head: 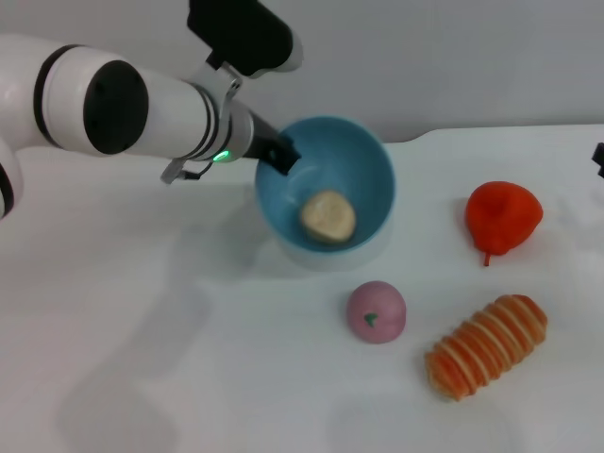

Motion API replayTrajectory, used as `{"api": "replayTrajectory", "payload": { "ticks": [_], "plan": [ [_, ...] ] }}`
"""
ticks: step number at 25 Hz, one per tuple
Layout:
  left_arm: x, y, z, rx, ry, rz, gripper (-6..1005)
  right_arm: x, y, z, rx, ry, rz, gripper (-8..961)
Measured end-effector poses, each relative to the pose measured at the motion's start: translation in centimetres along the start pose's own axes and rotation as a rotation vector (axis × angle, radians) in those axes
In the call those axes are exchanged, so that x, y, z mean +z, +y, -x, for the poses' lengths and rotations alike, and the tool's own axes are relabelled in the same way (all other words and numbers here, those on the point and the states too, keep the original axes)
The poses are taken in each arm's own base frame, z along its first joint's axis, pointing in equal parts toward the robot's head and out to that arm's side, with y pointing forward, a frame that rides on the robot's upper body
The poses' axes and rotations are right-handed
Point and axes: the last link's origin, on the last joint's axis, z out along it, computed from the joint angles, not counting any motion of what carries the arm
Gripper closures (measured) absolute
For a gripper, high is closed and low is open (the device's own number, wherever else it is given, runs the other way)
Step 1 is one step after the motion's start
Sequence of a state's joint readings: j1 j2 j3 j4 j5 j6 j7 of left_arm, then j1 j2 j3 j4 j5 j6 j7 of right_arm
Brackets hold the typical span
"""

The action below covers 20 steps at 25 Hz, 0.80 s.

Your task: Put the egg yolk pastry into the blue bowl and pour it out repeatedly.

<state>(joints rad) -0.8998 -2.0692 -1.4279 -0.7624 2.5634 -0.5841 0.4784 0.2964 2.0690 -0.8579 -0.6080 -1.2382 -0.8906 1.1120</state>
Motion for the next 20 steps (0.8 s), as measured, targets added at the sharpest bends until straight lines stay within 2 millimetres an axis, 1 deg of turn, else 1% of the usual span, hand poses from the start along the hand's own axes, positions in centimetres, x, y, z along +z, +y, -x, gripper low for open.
{"api": "replayTrajectory", "payload": {
  "ticks": [5, 11, 14, 17, 20],
  "plan": [
    [-0.5, 1.2, -2.4, 0.076, 0.116, -0.013, 1000, -0.4, -0.6, -1.2, -0.014, 0.002, -0.050, 395],
    [-1.6, 3.2, -6.2, 0.186, 0.311, -0.034, 1000, -1.3, -0.7, -3.7, -0.041, -0.029, -0.157, 394],
    [-2.5, 4.1, -8.3, 0.253, 0.438, -0.064, 1000, -2.0, -0.5, -4.5, -0.056, -0.054, -0.192, 394],
    [-3.1, 4.9, -9.5, 0.296, 0.534, -0.086, 999, -2.5, -0.4, -4.9, -0.040, -0.071, -0.208, 395],
    [-3.4, 5.5, -10.3, 0.328, 0.602, -0.099, 1000, -2.6, -0.4, -5.1, -0.035, -0.071, -0.210, 396]
  ]
}}
